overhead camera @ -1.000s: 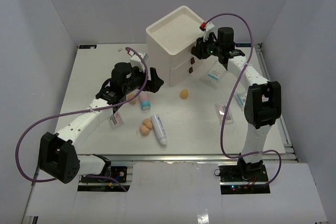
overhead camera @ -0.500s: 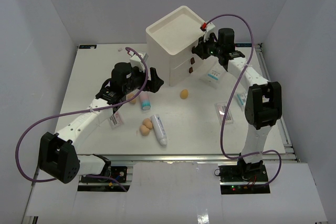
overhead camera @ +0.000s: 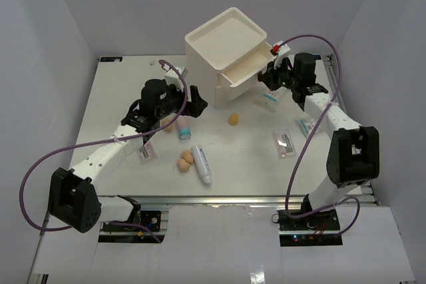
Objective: Organize the makeup
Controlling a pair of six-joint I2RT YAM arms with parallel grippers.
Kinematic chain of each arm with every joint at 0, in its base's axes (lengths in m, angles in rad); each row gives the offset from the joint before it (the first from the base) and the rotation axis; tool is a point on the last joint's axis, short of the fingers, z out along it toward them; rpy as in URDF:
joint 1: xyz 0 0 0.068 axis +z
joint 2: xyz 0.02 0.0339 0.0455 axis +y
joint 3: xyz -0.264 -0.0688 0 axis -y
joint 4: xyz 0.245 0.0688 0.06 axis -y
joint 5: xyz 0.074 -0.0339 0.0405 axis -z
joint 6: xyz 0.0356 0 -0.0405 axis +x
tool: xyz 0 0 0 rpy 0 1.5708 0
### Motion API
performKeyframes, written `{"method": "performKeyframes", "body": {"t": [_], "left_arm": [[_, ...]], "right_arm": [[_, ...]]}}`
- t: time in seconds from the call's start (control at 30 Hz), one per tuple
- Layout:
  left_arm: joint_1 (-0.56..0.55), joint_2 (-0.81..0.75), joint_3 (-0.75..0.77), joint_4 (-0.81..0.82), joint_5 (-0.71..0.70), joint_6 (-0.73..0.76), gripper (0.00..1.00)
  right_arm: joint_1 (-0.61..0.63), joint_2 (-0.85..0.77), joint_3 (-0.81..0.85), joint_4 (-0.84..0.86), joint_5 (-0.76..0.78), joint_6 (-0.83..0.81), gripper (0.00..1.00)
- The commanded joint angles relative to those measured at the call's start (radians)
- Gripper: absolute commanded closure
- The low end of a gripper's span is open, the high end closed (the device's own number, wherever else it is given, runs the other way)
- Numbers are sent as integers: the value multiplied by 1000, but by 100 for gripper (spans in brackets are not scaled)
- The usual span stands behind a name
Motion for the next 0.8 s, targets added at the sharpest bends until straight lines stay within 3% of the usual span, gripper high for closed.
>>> {"method": "performKeyframes", "body": {"t": [0.0,0.2,0.3,0.4,0.5,0.63,0.77], "left_arm": [[5,-46,4,11,17,4,2],[5,-43,1,16,25,2,2],[5,-39,-1,17,31,7,2],[5,-38,-3,22,56,15,2],[5,-42,-9,36,105,24,2],[4,-50,-26,73,221,37,2],[-5,-45,-50,133,336,44,4]], "right_arm": [[-51,-139,-105,-3,-54,-14,92],[-72,-191,-138,-27,-65,-16,92],[-74,-186,-126,-40,-72,-6,80],[-74,-194,-122,-58,-75,0,54],[-80,-254,-144,-71,-83,-2,36],[-139,-343,-191,-97,-177,11,24],[-273,-449,-264,-144,-471,-6,20]]}}
